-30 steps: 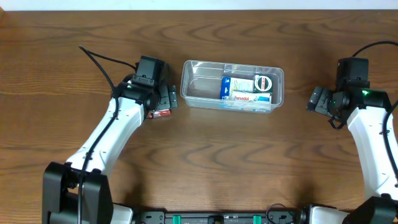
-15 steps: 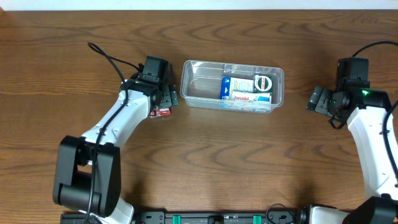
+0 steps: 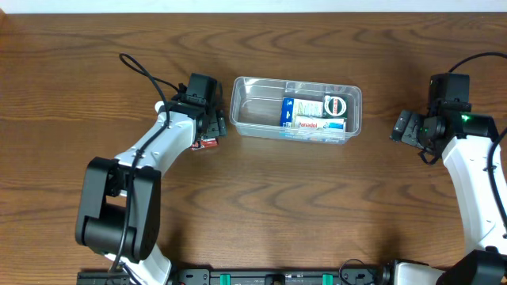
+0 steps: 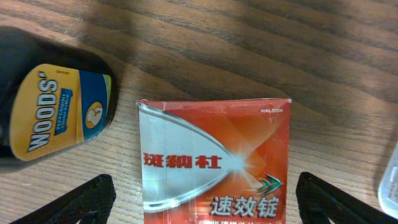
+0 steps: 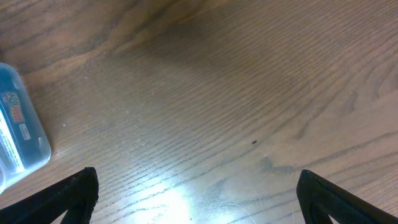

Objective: Pack container
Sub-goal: 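Lower the left gripper and grasp the red-and-white box, then lift the red-and-white box and carry it over the container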

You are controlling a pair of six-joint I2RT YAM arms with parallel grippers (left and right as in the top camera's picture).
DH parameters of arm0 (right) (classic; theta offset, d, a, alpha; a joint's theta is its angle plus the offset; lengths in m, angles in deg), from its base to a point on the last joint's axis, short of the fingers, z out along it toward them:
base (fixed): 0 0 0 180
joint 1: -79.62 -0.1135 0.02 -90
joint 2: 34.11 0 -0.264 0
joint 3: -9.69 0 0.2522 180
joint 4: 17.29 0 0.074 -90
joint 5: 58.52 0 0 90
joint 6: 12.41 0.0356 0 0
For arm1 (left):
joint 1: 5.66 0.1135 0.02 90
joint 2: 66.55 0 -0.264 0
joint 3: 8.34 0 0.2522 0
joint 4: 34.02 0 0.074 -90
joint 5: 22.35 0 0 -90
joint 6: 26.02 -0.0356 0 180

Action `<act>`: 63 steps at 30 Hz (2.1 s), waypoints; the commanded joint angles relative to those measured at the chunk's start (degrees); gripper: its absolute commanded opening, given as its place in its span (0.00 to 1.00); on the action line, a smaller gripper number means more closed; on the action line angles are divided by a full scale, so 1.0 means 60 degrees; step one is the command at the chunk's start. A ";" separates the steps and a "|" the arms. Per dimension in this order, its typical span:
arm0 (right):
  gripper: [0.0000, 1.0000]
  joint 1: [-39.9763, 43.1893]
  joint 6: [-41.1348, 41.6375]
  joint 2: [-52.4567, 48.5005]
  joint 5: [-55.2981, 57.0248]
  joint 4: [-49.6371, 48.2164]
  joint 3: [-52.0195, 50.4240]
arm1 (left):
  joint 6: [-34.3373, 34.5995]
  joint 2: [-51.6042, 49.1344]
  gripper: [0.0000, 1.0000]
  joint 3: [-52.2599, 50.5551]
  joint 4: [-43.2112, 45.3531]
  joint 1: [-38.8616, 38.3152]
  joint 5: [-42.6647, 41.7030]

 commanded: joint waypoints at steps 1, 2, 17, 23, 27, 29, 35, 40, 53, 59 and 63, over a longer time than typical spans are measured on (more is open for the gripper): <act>0.99 0.0062 -0.0113 0.0044 0.0069 0.0007 0.0029 | 0.0299 -0.0273 0.92 0.0084 0.0091 0.0040 0.0142; 0.99 0.0062 -0.0113 0.0044 0.0069 0.0007 0.0029 | 0.0299 -0.0346 0.91 0.0084 0.0113 0.0040 0.0142; 0.99 0.0062 -0.0113 0.0044 0.0069 0.0007 0.0029 | 0.0299 -0.0729 0.78 0.0084 0.0357 0.0040 0.0073; 0.99 0.0062 -0.0113 0.0044 0.0069 0.0007 0.0029 | 0.0295 -0.0725 0.78 0.0084 0.0372 0.0040 0.0069; 0.99 0.0062 -0.0113 0.0044 0.0069 0.0007 0.0029 | 0.0291 -0.0725 0.72 0.0084 0.0368 0.0040 0.0047; 0.99 0.0062 -0.0113 0.0044 0.0069 0.0007 0.0029 | 0.0295 -0.0725 0.69 0.0084 0.0342 0.0040 0.0047; 0.99 0.0062 -0.0113 0.0044 0.0069 0.0007 0.0029 | 0.0291 -0.0725 0.65 0.0084 0.0339 0.0036 -0.0328; 0.99 0.0062 -0.0113 0.0044 0.0069 0.0007 0.0029 | 0.0255 -0.0608 0.65 0.0149 0.0353 0.0033 -0.0423; 0.99 0.0062 -0.0113 0.0044 0.0069 0.0007 0.0029 | 0.0109 0.0856 0.65 0.2863 -0.2892 0.0018 -0.0419; 0.99 0.0062 -0.0113 0.0044 0.0069 0.0007 0.0029 | 0.0004 0.0871 0.65 0.4940 -0.4488 -0.0397 -0.0423; 0.99 0.0062 -0.0113 0.0044 0.0069 0.0007 0.0029 | -0.0007 0.0871 0.65 0.5690 -0.4521 -0.0984 -0.0423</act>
